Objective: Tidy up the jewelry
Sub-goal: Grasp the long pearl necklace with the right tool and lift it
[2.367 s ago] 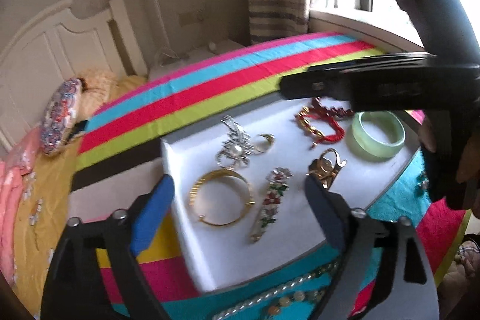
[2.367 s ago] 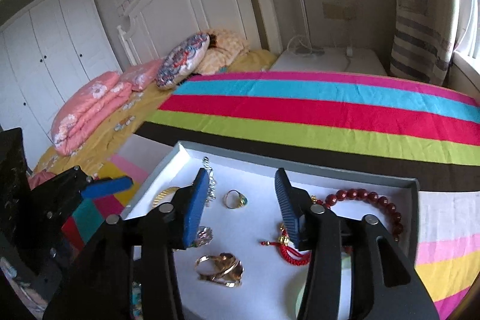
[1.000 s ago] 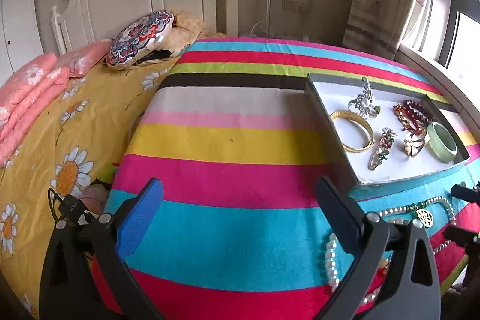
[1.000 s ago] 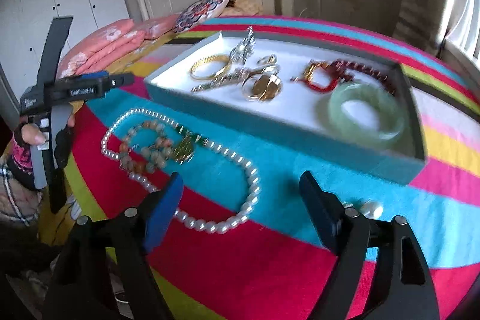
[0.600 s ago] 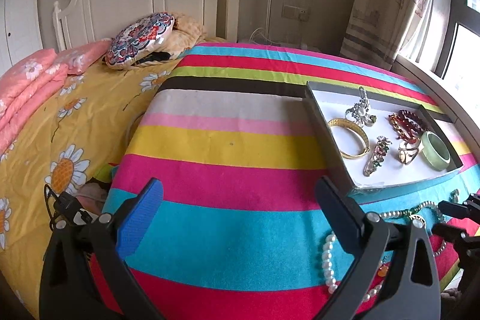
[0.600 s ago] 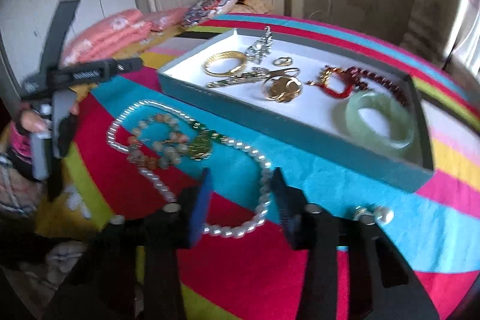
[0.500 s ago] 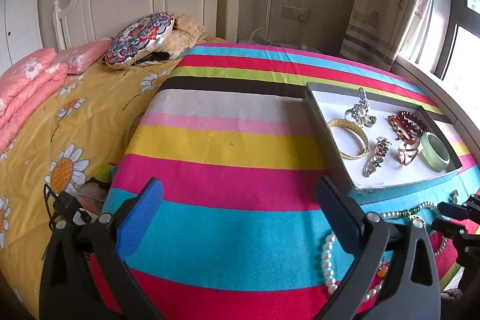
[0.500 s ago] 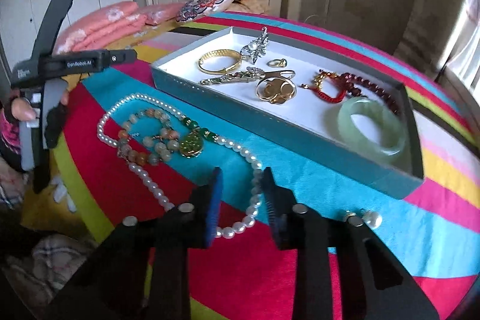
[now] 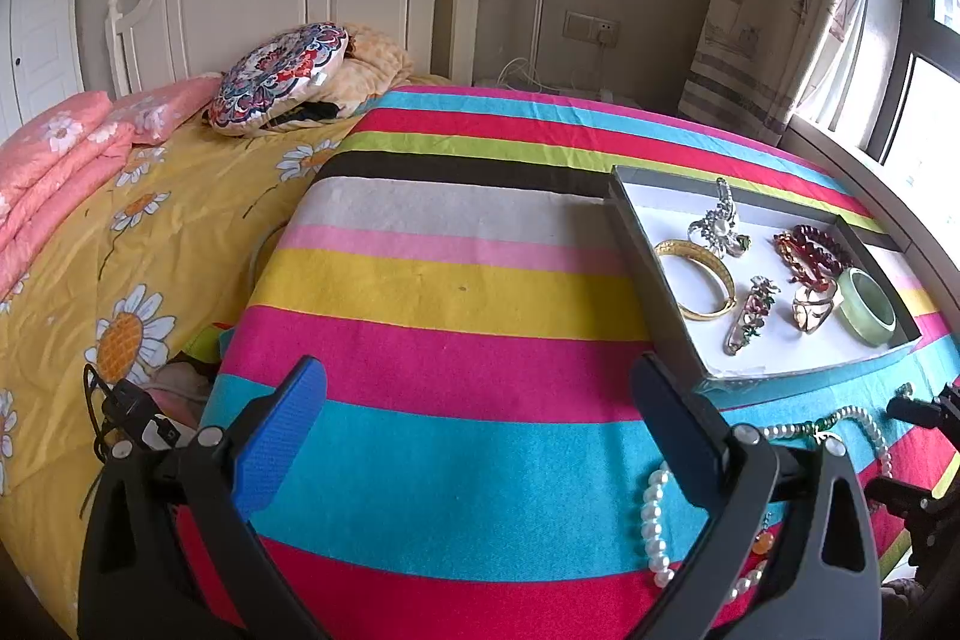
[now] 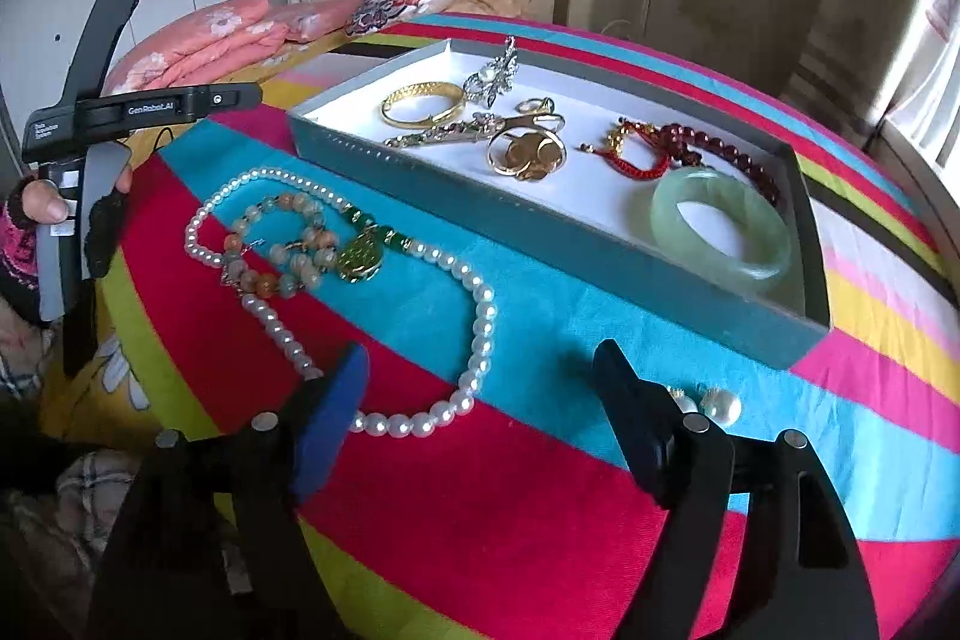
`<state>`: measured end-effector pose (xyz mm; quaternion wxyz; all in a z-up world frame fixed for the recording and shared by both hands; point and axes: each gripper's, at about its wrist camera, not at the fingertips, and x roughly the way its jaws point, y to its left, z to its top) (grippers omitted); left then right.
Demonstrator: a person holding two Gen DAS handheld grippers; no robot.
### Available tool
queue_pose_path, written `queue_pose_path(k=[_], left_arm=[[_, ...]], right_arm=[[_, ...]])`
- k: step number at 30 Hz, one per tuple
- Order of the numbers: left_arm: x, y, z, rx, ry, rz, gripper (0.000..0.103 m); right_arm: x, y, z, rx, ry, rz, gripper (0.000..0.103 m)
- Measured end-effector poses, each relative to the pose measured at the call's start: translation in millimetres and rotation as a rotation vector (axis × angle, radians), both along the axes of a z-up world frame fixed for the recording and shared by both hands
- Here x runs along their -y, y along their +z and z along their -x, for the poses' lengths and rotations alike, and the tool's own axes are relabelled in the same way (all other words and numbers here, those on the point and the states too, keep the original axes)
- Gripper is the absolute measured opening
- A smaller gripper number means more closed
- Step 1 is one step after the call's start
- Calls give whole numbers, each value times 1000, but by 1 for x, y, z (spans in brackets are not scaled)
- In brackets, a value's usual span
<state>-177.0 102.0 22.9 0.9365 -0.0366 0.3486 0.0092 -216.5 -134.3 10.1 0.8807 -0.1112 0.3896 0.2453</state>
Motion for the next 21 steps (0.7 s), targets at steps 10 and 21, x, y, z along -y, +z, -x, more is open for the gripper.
queue_pose_path(k=[10,21], left_arm=[[1,0,-1,0,-2,3,100],[4,14,22,138,2,23,100]], right_arm=[[-26,30,35,293,61,96,10],[-57,106,36,566,134,23,10]])
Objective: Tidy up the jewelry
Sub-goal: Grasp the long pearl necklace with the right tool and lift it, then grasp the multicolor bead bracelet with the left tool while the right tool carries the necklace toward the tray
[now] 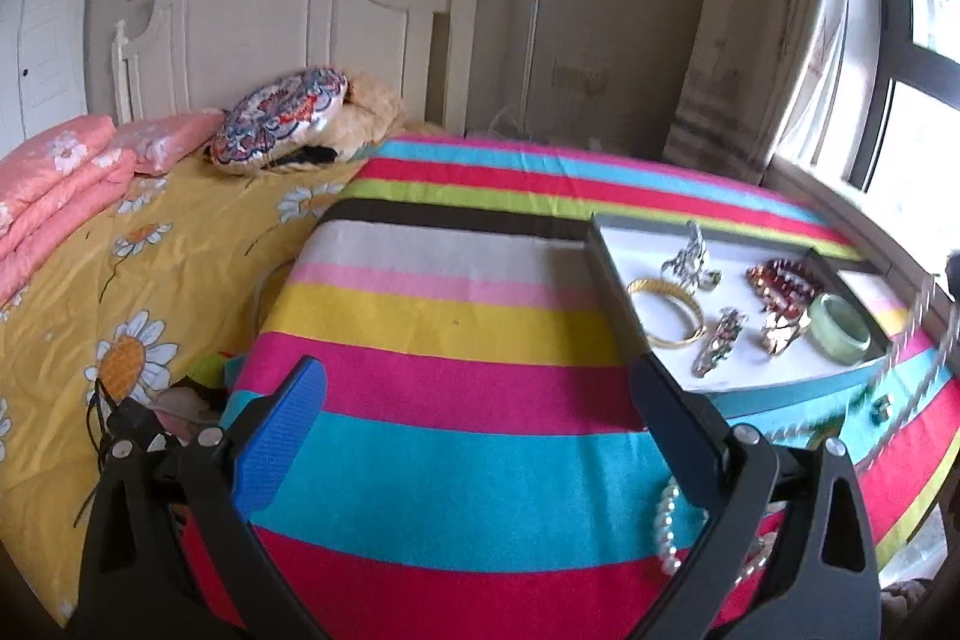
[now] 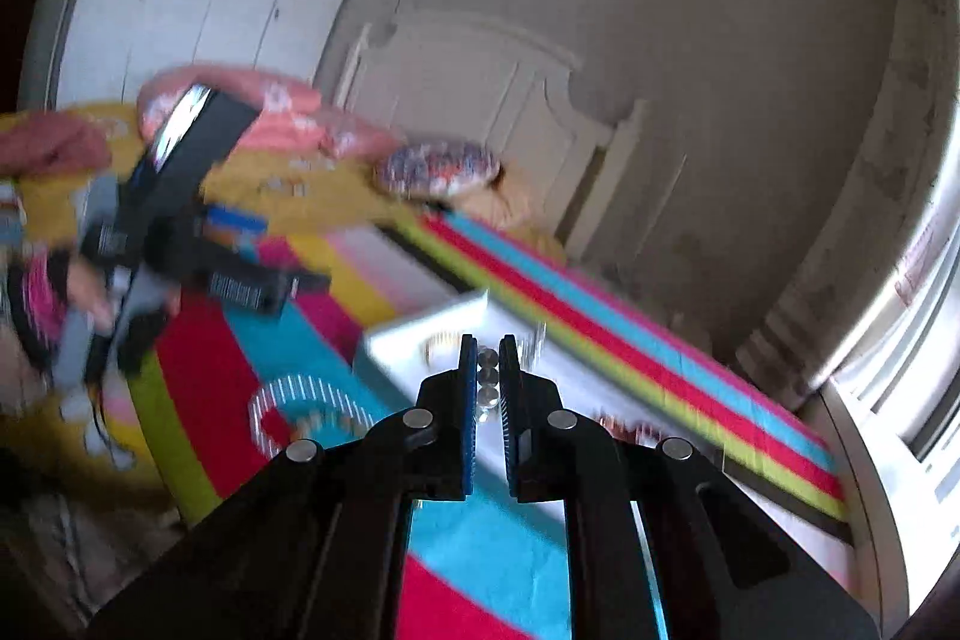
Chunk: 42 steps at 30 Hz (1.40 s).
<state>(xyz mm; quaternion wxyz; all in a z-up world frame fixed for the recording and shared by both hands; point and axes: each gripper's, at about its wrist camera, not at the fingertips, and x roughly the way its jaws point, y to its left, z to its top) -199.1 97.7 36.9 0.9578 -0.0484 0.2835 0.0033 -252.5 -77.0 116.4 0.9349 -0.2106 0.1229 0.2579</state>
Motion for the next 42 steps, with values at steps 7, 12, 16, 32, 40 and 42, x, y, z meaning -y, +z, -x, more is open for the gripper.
queue_pose_path(k=[7,12,16,32,40,42], left_arm=[[12,0,20,-23,-99,55,100],[49,-5,31,-63,-250,-13,100],[78,-13,30,-84,-297,-82,100],[117,-40,15,-168,-433,-159,15],[115,-39,25,-142,-431,-121,9],[115,-35,27,-124,-427,-115,9]], right_arm=[[0,44,-4,90,-4,-68,10],[22,61,5,140,-52,-115,10],[38,73,8,159,-82,-133,10],[52,39,-20,25,-151,-102,10],[52,31,-27,-4,-170,-86,10],[52,31,-28,-4,-170,-85,10]])
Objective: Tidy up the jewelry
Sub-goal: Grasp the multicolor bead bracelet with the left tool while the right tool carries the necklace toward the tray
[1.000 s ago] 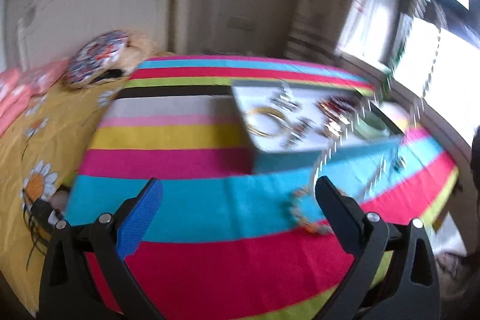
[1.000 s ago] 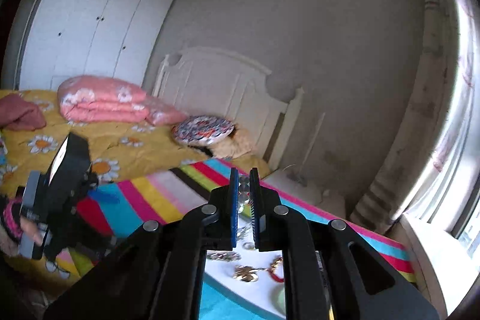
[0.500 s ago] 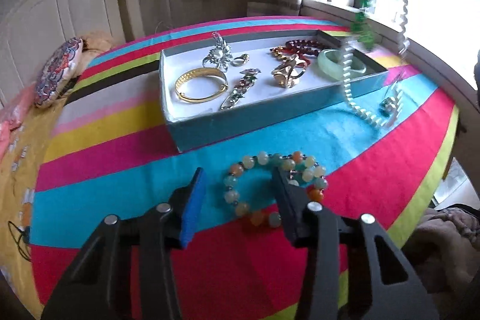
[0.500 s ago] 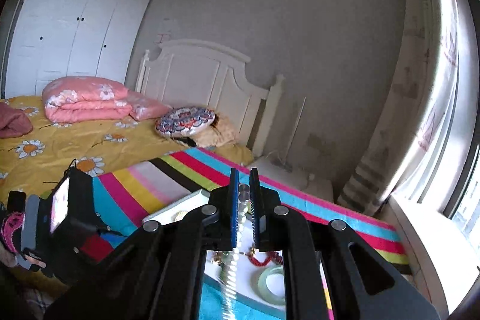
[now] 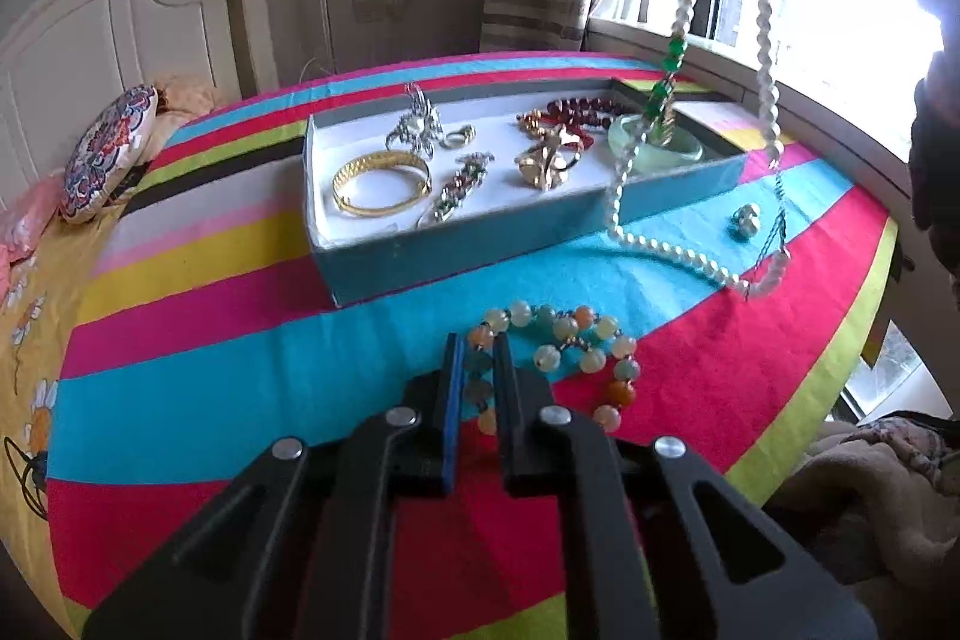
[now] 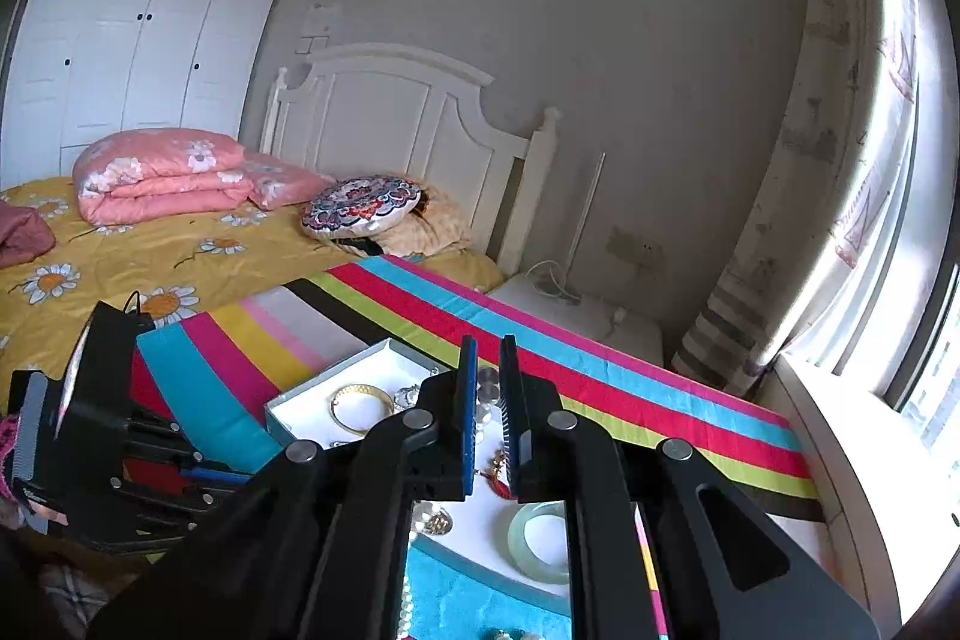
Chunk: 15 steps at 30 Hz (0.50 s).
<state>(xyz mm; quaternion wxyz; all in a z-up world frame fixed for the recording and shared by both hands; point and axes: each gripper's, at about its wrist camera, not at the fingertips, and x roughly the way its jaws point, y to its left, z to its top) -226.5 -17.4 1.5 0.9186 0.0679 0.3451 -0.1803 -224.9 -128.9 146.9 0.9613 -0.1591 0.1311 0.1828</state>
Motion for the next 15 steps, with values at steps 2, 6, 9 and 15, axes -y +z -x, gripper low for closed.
queue_pose_path(k=[2,6,9,15], left_arm=[[-1,7,1,19,4,12,9],[-1,20,5,52,7,21,9],[-1,27,10,76,9,26,9],[-2,47,17,123,10,34,9]], right_arm=[[0,0,0,-1,1,-2,10],[0,0,0,0,1,0,10],[0,0,0,1,0,-1,10],[2,3,-4,10,-2,-2,10]])
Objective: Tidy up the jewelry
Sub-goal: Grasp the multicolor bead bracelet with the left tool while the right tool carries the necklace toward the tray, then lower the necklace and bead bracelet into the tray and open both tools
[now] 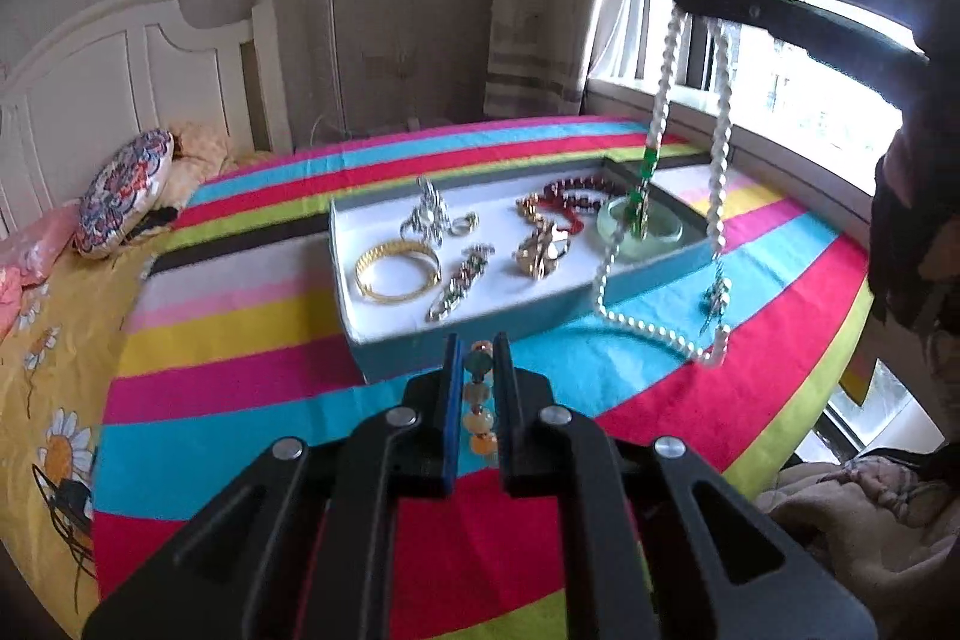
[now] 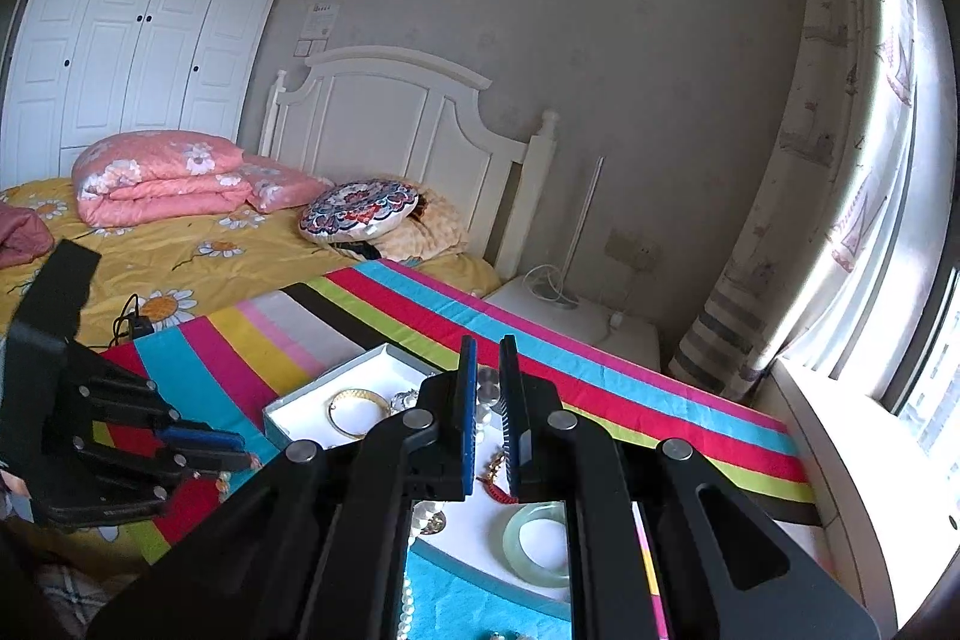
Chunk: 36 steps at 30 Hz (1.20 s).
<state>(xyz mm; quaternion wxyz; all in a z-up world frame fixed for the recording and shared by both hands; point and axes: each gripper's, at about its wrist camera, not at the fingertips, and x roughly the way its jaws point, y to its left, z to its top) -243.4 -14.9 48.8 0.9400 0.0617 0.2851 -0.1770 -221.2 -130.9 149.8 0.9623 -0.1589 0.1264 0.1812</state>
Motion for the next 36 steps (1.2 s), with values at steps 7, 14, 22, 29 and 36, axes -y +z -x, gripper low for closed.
queue_pose_path(k=[7,14,22,29,36], left_arm=[[-1,39,2,83,-2,-24,9],[0,68,-11,124,-18,-40,9],[1,93,-52,125,-31,-4,9],[12,93,-91,94,-34,-33,9],[22,70,-122,31,-21,-38,9]], right_arm=[[-4,7,-1,27,6,15,10],[-8,32,-9,92,6,36,10],[-8,59,-39,114,-5,32,10],[-16,64,-73,107,-29,39,10],[-23,45,-105,53,-45,50,10]])
